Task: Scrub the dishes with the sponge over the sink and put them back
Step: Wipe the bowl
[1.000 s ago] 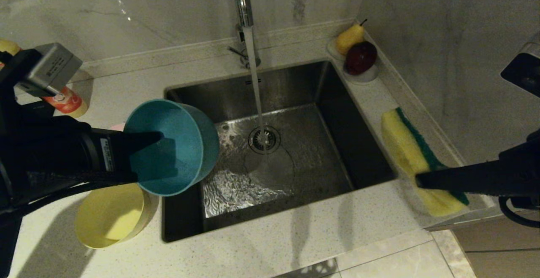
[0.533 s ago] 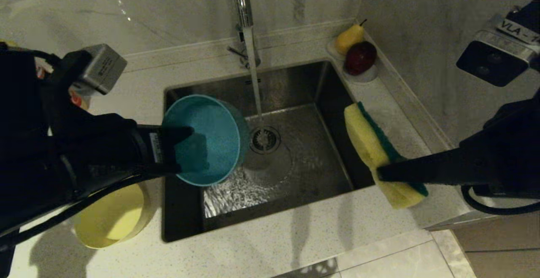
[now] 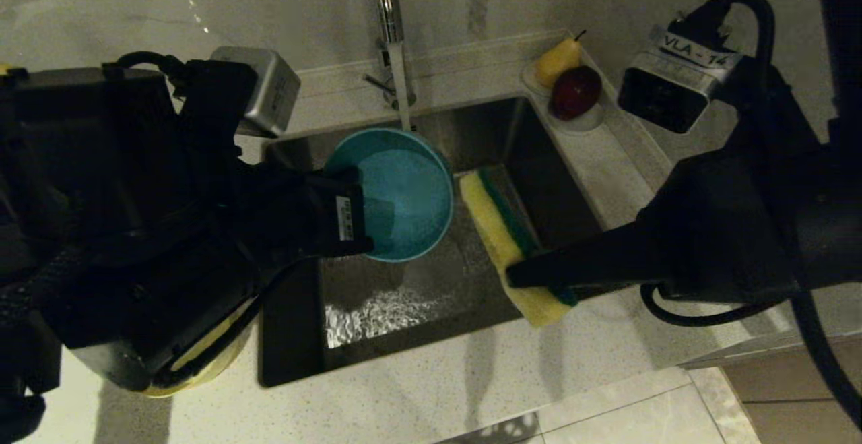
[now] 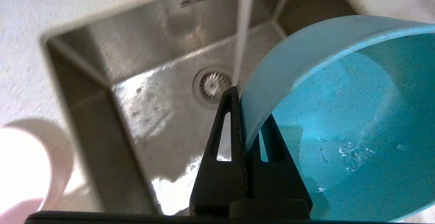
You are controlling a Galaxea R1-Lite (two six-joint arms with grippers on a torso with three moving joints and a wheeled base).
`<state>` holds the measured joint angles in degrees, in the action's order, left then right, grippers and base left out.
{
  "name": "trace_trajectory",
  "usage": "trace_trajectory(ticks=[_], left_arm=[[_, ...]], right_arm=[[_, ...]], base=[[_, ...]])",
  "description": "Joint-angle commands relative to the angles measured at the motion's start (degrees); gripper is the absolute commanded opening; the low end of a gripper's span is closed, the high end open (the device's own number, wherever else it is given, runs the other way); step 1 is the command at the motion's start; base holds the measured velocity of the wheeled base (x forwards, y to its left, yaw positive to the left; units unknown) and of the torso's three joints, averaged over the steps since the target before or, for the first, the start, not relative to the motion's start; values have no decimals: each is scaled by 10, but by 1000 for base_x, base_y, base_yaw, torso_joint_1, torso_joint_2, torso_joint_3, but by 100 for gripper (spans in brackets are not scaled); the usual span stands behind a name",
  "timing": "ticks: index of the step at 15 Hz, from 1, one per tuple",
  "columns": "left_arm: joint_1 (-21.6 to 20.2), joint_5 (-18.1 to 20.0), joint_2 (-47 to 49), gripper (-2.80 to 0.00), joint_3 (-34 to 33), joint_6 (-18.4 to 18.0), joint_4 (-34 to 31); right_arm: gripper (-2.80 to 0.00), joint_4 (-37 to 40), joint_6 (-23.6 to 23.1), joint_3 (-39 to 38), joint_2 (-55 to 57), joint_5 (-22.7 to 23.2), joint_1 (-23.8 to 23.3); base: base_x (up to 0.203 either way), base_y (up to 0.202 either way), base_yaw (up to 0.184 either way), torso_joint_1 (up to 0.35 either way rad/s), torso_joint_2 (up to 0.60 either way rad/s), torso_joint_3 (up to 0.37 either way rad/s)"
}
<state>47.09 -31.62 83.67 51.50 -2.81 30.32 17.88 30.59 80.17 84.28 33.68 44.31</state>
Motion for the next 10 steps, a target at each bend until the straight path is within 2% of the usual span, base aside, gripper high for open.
trace_trajectory(ticks=[1, 5, 10], left_arm=[[13, -3, 15, -280, -15, -2, 6], [16, -6, 30, -280, -27, -8, 54], [18, -6, 29, -280, -33, -15, 68]], right_arm=[[-280, 1, 1, 25, 44, -8, 2], [-280, 2, 0, 62, 80, -13, -1], [-280, 0, 3, 83, 116, -23, -4]], base=[[0, 0, 0, 0, 0, 0], [0, 0, 0, 0, 0, 0], [0, 0, 0, 0, 0, 0]])
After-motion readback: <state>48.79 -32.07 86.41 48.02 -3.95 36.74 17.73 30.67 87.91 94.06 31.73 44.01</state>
